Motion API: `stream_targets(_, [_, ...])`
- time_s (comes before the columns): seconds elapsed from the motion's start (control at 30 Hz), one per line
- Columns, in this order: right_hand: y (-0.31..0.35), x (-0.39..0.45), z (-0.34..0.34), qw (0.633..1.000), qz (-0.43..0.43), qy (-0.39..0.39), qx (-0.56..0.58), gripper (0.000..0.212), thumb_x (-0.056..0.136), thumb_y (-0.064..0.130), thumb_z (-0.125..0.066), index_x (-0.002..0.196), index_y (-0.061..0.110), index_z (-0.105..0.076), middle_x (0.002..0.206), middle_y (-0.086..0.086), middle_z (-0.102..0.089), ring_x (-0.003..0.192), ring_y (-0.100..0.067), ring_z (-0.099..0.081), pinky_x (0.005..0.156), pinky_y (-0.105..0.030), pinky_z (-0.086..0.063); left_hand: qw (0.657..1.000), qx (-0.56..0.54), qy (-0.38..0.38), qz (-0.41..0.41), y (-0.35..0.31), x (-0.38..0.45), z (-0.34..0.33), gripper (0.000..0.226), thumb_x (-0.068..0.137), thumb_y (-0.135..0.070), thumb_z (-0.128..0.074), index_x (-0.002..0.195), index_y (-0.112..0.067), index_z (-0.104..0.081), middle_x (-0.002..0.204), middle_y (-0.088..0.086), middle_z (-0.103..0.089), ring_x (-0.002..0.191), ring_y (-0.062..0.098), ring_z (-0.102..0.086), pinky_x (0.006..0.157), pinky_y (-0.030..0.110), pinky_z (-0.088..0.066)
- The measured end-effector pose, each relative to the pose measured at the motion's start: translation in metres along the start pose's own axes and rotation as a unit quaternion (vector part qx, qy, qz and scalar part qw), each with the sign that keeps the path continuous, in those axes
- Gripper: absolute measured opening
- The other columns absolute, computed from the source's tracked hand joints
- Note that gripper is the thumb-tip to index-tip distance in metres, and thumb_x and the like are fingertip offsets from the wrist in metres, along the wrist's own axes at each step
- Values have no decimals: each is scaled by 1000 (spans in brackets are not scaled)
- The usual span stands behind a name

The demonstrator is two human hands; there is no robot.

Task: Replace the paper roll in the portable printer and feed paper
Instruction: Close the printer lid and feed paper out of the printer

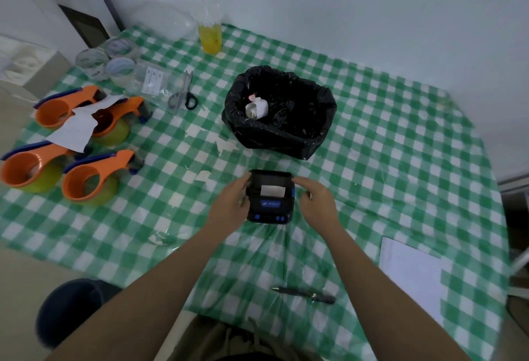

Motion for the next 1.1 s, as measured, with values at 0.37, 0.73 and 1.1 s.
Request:
stream_targets(0.37, [-46,-44,-25,983,-96,-63,143,46,87,-6,-38,114,25,-61,129,-9,-52,78,-16,-46,76,-35,-42,987,-119,32,99,15,-15,-25,55,84,-4,-58,135,-17,-41,129,9,-58,120,25,-55,95,34,-47])
stream_targets(0.73, [-52,-53,-27,983,-111,-50,139,43,88,-7,-39,116,16,-60,131,-12,-52,117,-25,-50,95,-46,-49,995,-50,15,82,16,-15,-24,53,81,-9,-65,130,-11,-47,124,12,-63,115,24,-59,96,34,-47])
stream_targets(1.1, [-58,-59,-28,981,-121,-45,147,43,88,-8,-38,118,15,-59,133,-10,-51,121,-22,-48,96,-34,-45,994,-58,17,88,17,-16,-23,52,79,-8,-67,127,-8,-49,123,14,-63,114,25,-60,99,37,-48])
Point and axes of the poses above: each hand's wrist, its own x-axis towards the middle knuckle, its own z-axis out of the back of the hand, y = z × x, the point moved 6 cm from there along x, towards the middle knuckle
